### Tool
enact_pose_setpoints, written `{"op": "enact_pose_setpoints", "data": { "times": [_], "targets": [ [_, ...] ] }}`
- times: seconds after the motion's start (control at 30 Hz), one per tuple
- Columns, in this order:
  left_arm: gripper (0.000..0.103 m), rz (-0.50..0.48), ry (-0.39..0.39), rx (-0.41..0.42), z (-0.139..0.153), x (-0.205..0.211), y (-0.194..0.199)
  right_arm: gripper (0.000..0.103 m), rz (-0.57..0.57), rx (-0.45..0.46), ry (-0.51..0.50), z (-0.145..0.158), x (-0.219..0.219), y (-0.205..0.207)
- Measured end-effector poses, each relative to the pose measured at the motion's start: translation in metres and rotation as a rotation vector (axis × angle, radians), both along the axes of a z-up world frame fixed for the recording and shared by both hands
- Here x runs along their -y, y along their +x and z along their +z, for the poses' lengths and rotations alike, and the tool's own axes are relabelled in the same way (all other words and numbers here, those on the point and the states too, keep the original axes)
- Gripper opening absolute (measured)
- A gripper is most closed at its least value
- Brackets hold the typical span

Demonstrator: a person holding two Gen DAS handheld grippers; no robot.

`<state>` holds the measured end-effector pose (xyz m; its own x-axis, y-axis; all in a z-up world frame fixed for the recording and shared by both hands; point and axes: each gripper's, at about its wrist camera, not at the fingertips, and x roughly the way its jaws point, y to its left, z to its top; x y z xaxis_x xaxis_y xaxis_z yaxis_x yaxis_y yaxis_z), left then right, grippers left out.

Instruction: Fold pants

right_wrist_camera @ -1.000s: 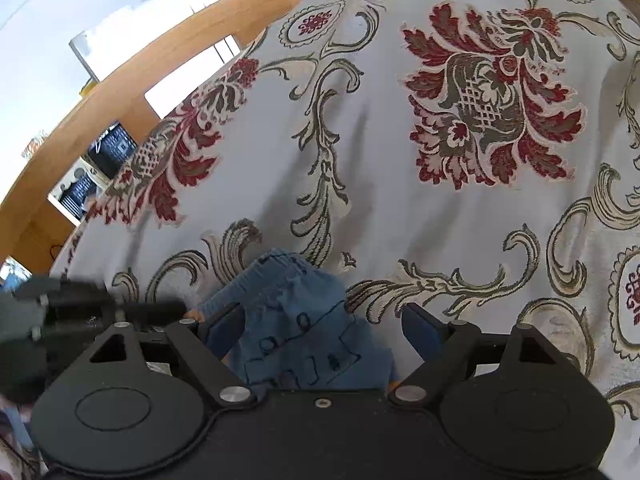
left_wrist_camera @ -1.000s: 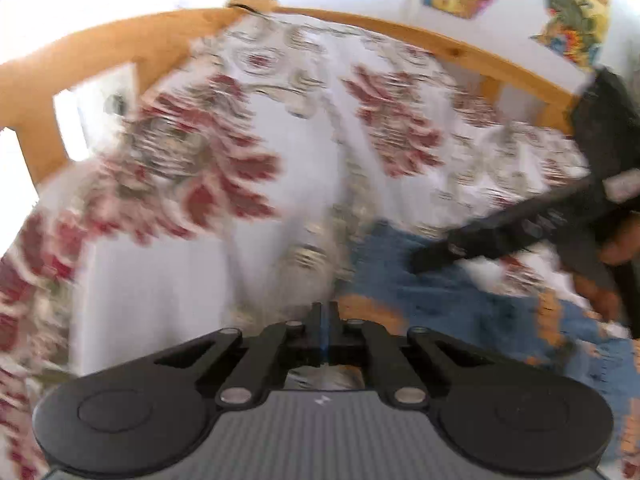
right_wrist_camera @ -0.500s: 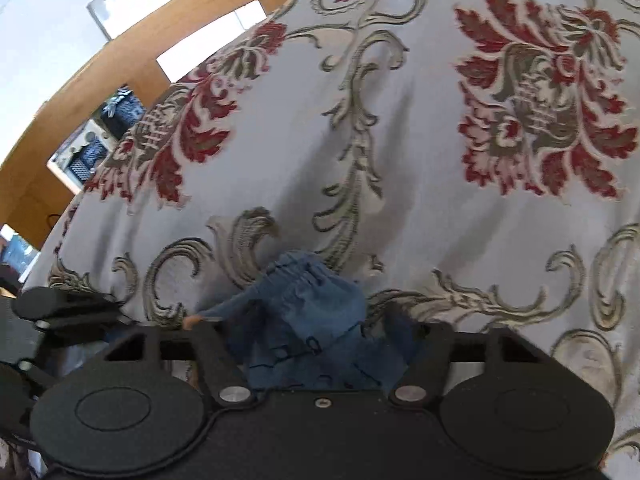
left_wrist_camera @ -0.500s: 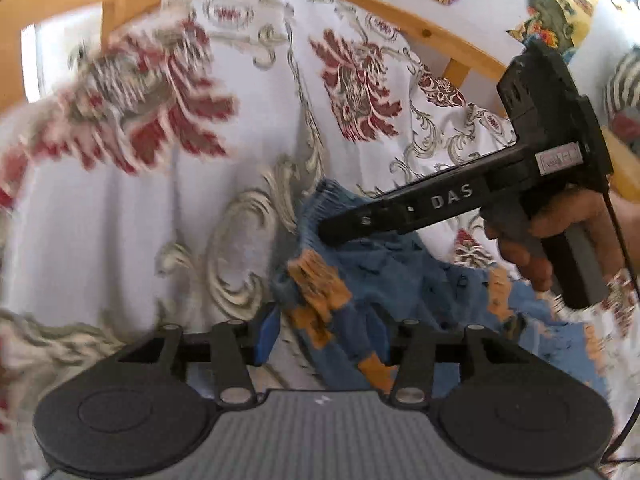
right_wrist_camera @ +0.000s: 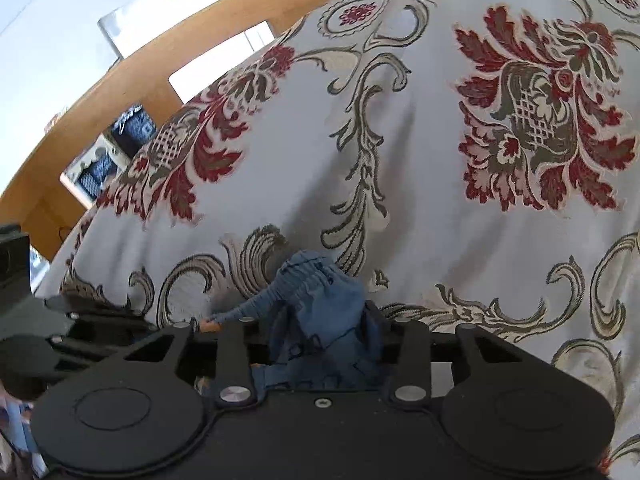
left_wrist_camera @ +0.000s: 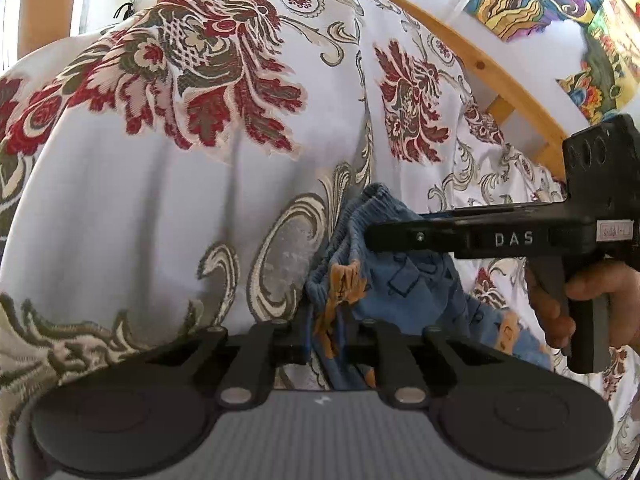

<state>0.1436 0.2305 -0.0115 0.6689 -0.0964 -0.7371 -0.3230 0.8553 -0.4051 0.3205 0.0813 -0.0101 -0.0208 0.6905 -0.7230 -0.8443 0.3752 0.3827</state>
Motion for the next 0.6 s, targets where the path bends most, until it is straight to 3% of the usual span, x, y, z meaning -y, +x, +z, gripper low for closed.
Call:
{"op": "enact_pose_setpoints", "data": {
  "times": [0.1, 0.2, 0.4, 0.6],
  "targets": [
    [0.013, 0.016, -0.022, 0.0, 0.001, -0.002, 0.0, 0.025, 0.016, 0.042, 0.007, 0.005, 0.002, -0.007],
    [0.011, 0.02, 0.012, 0.004, 0.003, 0.004, -0.003, 0.019, 0.013, 0.066, 0.003, 0.009, 0.004, -0.011],
    [0.01, 0.008, 0.089, 0.056, 0.018, 0.02, -0.011, 0.018, 0.003, 0.097, 0.069, 0.024, 0.03, -0.02],
    [0.009, -0.07, 0.165, 0.195, 0.054, 0.045, -0.029, 0.018, -0.029, 0.125, 0.173, 0.055, 0.074, -0.027]
  ]
}}
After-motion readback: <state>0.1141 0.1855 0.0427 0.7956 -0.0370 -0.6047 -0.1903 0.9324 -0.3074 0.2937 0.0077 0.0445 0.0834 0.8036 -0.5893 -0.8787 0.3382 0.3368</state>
